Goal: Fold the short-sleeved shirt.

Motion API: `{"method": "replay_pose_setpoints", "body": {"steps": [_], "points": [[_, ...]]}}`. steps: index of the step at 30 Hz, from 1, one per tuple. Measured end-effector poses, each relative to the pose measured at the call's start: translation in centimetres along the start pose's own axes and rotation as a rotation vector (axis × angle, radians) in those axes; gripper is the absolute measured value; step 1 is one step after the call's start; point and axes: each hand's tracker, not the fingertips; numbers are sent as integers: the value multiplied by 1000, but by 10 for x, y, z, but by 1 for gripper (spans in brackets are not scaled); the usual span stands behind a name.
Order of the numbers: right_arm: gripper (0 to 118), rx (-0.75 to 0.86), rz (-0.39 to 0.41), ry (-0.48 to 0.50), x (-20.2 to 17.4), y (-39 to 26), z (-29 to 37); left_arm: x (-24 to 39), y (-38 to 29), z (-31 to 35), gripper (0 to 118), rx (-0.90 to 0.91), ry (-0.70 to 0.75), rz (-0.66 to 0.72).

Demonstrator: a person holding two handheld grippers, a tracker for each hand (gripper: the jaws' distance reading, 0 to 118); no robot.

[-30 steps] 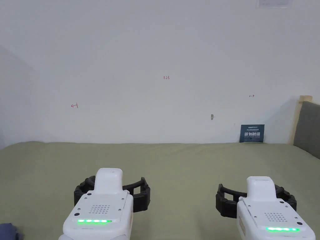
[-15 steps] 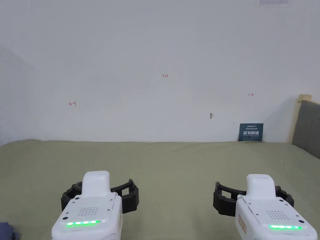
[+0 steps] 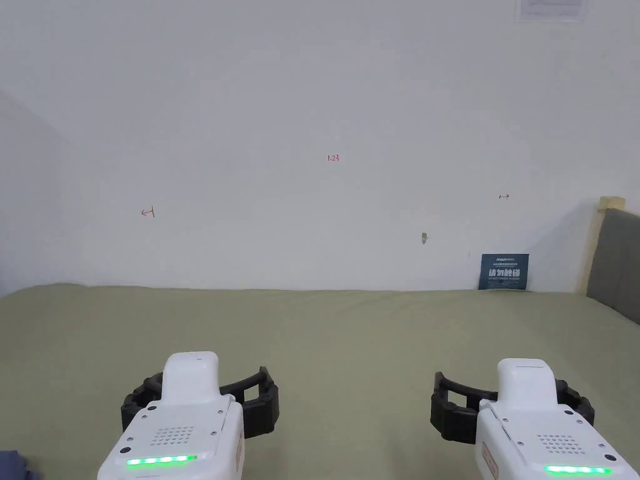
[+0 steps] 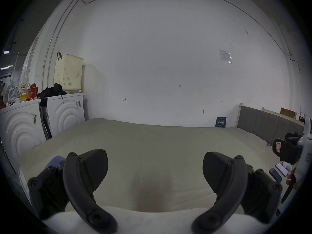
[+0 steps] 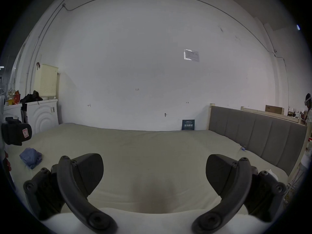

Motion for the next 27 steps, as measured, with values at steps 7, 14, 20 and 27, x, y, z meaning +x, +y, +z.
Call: {"method": "replay_pose_setpoints", "body": {"steps": [7, 14, 20, 27], "points": [[118, -4, -13, 6, 1, -1, -1, 4, -1, 2, 116, 14, -17, -32], [118, 21, -21, -12, 1, 8, -1, 6, 2, 3, 116, 27, -5, -51], [118, 35, -8, 11, 4, 15, 3, 6, 4, 2, 116, 23, -2, -31], [118, 36, -78, 17, 10, 23, 1, 7, 7, 4, 116, 22, -9, -23]]}}
